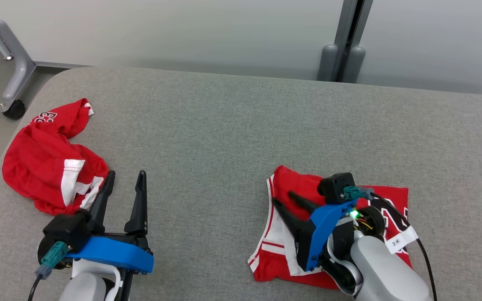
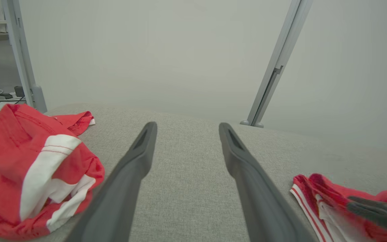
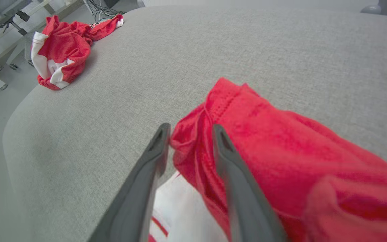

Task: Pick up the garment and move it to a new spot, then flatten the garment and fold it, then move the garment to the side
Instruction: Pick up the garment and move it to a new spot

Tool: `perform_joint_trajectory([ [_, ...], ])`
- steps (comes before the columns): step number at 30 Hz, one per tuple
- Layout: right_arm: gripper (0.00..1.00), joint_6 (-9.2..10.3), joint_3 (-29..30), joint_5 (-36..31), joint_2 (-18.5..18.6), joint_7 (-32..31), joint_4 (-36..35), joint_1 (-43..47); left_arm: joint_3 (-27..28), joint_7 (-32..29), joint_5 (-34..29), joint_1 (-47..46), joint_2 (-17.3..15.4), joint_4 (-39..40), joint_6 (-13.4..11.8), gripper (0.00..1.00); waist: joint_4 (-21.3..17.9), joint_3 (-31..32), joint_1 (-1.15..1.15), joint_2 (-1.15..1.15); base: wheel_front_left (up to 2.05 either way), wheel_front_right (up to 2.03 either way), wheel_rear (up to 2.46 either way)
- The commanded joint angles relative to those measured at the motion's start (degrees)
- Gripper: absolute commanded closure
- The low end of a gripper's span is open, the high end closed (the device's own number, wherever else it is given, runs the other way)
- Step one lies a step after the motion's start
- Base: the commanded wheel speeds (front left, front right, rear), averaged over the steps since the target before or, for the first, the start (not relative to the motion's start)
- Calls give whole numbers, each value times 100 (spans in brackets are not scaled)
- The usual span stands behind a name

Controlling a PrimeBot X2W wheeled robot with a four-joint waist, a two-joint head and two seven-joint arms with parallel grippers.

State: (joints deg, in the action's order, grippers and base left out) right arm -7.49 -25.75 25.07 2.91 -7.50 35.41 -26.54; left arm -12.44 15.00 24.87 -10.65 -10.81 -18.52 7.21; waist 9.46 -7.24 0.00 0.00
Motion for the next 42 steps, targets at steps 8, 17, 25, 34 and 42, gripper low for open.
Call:
perform_joint_trajectory([
  [8,0,-1,-362,1062,6,567,-784,-247,188,24,-26,74,-13,45,33,0,-190,36,0,0,0,0,0],
  [17,0,-1,1136,115,189,528,-1959,388,342,24,-63,190,-23,141,30,0,-516,124,0,0,0,0,0],
  [25,0,-1,2540,-1424,258,160,-2405,1376,409,24,-107,161,-115,81,14,0,-711,157,0,0,0,0,0],
  [34,100,-1,2398,-1598,192,-36,-2024,1574,419,5,-83,-5,-277,-101,5,0,-799,93,0,0,0,0,0],
  [42,100,-1,1979,-1550,314,-132,-1500,1280,326,8,-72,-32,-239,-90,8,0,-693,56,0,0,0,0,0],
])
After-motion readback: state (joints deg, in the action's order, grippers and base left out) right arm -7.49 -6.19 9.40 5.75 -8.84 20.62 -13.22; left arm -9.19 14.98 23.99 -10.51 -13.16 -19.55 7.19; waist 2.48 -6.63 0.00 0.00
